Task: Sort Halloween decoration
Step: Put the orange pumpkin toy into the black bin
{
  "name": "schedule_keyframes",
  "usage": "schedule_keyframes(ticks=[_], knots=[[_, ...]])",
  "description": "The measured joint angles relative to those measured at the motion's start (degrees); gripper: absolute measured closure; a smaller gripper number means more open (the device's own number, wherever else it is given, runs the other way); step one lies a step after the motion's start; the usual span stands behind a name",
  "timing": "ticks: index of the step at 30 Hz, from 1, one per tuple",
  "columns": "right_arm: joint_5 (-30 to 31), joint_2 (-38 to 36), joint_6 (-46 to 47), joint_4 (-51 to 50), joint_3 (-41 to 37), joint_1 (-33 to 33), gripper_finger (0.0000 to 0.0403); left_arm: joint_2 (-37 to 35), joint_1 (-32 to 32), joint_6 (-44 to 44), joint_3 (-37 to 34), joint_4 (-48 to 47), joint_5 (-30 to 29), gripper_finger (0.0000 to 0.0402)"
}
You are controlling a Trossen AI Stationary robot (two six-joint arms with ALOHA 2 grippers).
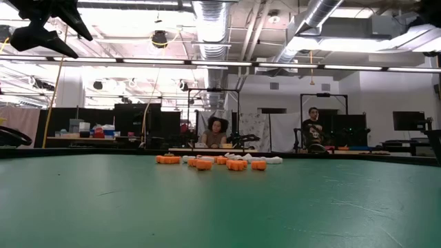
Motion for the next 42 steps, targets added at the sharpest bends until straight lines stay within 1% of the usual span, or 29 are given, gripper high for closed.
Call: schedule_keyframes(ticks=[4,8,13,18,26,30,37,40,42], knots=[[2.52,2.29,6.71,5.94,-2.83,3.98,0.0341,0.00,-0.02,-0.12,0.00,0.00,0.00,0.0141],[4.49,4.37,9.45,9.42,-6.00,4.68,0.0341,0.00,-0.01,-0.49,0.00,0.02,-0.07,0.0141],[4.54,4.91,9.58,14.58,-11.20,3.41,0.0341,0.00,-0.02,-0.49,0.00,0.02,-0.09,0.0141],[4.53,4.91,7.78,18.12,-16.03,1.17,0.0341,-0.01,0.00,-0.77,0.00,0.02,-0.13,0.0141],[4.23,4.91,5.15,22.79,-20.25,-1.12,0.0339,0.00,-0.01,-1.36,0.00,0.02,-0.16,0.0141],[4.26,4.91,4.42,22.84,-20.26,-1.77,0.0310,0.00,0.00,-1.36,0.00,0.02,-0.34,0.0141],[4.10,4.91,3.08,23.12,-20.26,-2.10,0.0226,0.00,0.00,-1.36,0.00,0.02,-1.14,0.0141],[4.06,4.88,3.08,23.35,-20.24,-2.09,0.0206,0.00,0.00,-1.45,0.00,0.02,-1.14,0.0141],[4.04,4.28,3.08,23.49,-20.20,-2.11,0.0202,0.00,0.00,-1.46,0.00,0.02,-1.14,0.0141]])
